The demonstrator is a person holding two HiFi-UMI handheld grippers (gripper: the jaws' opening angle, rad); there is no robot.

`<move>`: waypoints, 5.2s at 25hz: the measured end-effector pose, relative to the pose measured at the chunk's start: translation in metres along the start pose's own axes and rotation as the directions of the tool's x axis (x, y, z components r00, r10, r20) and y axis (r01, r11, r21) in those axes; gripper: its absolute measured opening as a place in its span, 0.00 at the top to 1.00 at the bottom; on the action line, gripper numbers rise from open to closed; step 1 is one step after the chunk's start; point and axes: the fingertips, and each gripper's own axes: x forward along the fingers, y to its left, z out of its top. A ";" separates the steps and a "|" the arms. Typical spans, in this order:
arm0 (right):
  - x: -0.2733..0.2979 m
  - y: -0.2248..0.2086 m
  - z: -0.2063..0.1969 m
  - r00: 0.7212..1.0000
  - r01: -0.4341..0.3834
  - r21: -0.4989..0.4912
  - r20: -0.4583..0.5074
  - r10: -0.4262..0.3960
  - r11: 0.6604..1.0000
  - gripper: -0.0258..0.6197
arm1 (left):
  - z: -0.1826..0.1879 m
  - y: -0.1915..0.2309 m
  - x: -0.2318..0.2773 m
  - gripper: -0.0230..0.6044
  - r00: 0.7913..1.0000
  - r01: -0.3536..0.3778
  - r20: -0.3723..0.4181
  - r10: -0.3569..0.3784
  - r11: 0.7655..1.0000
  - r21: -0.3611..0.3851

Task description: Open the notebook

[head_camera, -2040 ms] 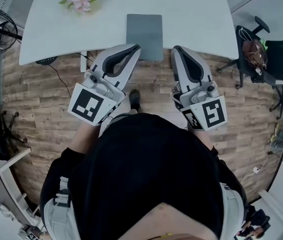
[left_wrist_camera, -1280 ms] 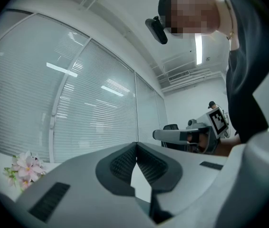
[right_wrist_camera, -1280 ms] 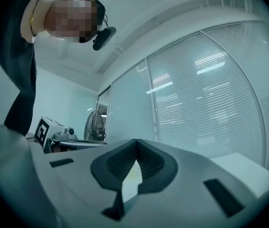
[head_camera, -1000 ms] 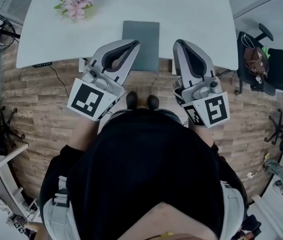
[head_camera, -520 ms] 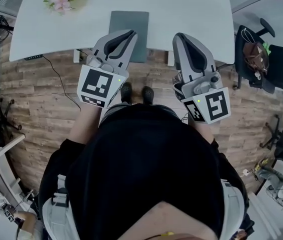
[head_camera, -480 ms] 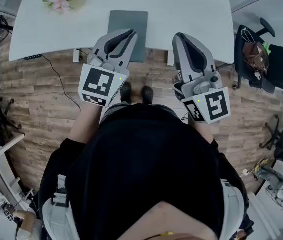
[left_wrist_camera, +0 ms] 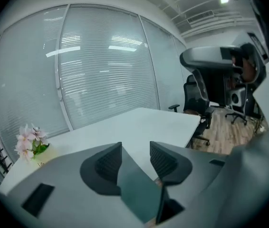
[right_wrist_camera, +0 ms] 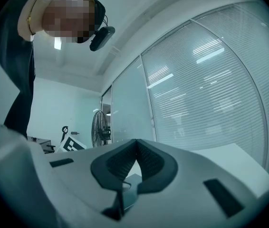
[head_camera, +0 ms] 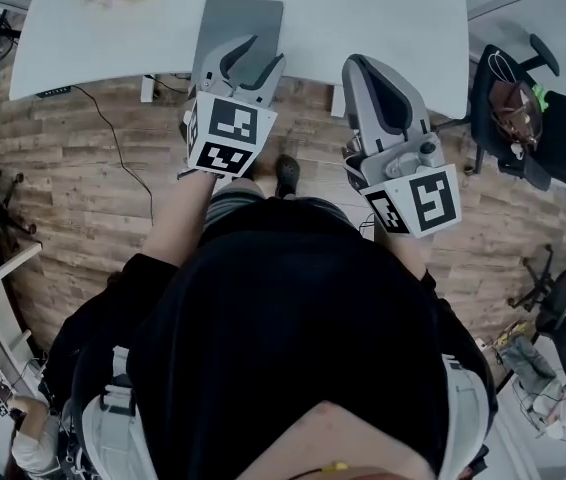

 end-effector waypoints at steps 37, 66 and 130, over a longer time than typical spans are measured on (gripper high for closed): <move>-0.026 -0.017 -0.008 0.999 -0.050 0.028 -0.007 0.050 0.998 0.95 | -0.071 0.009 0.077 0.56 0.910 -0.235 -0.309 0.277 0.958 0.166; -0.030 -0.029 0.003 0.999 -0.040 0.021 0.021 0.039 0.999 0.95 | -0.063 0.003 0.077 0.91 0.938 -0.094 -0.344 0.038 0.984 -0.148; 0.092 0.096 -0.003 1.000 0.015 -0.073 0.027 -0.014 0.997 0.95 | -0.003 0.140 -0.043 0.94 0.970 0.239 0.080 -0.228 0.854 -0.462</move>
